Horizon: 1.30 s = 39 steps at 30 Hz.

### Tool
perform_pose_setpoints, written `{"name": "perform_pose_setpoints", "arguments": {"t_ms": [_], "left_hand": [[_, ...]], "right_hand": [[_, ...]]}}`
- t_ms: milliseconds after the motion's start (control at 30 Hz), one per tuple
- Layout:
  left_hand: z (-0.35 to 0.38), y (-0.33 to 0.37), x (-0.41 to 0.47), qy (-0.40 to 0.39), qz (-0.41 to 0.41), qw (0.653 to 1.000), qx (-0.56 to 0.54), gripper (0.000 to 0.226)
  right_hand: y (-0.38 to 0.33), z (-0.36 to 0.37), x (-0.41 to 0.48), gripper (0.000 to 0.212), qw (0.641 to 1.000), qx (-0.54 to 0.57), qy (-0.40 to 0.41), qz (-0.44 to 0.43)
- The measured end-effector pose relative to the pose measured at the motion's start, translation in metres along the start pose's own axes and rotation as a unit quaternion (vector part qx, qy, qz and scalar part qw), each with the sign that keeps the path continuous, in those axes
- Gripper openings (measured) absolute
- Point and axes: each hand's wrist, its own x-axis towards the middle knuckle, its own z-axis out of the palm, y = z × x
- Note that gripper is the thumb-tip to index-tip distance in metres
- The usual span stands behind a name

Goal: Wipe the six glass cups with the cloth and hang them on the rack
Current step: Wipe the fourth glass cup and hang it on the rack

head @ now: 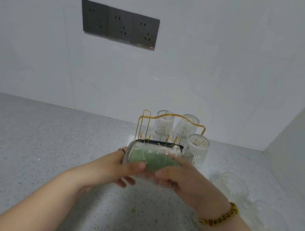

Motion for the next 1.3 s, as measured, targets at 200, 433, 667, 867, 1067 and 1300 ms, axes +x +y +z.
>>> {"name": "perform_pose_setpoints", "arguments": {"t_ms": [200,433,667,867,1067,1300], "left_hand": [[0.003,-0.001,0.003,0.106,0.130,0.985,-0.037,0.084],[0.004,-0.002,0.009,0.036,0.011,0.987,-0.158,0.042],[0.003,-0.003,0.003,0.031,0.043,0.997,-0.054,0.069],[0.014,0.000,0.001,0.171,0.161,0.971,0.044,0.092],[0.007,0.006,0.001,0.031,0.028,0.991,-0.125,0.044],[0.005,0.007,-0.004,0.049,0.046,0.998,0.015,0.058]], "right_hand": [[0.014,0.000,0.009,0.026,0.976,0.217,0.023,0.011],[-0.011,0.009,-0.005,0.024,0.979,-0.190,-0.067,-0.037],[0.007,-0.001,0.001,0.038,0.988,0.134,0.041,0.056],[0.010,0.001,0.007,0.038,0.974,0.220,0.055,0.017],[-0.008,0.005,-0.003,0.031,0.984,-0.170,-0.049,-0.034],[0.008,-0.009,-0.002,0.047,0.988,0.139,0.040,0.061]]}}
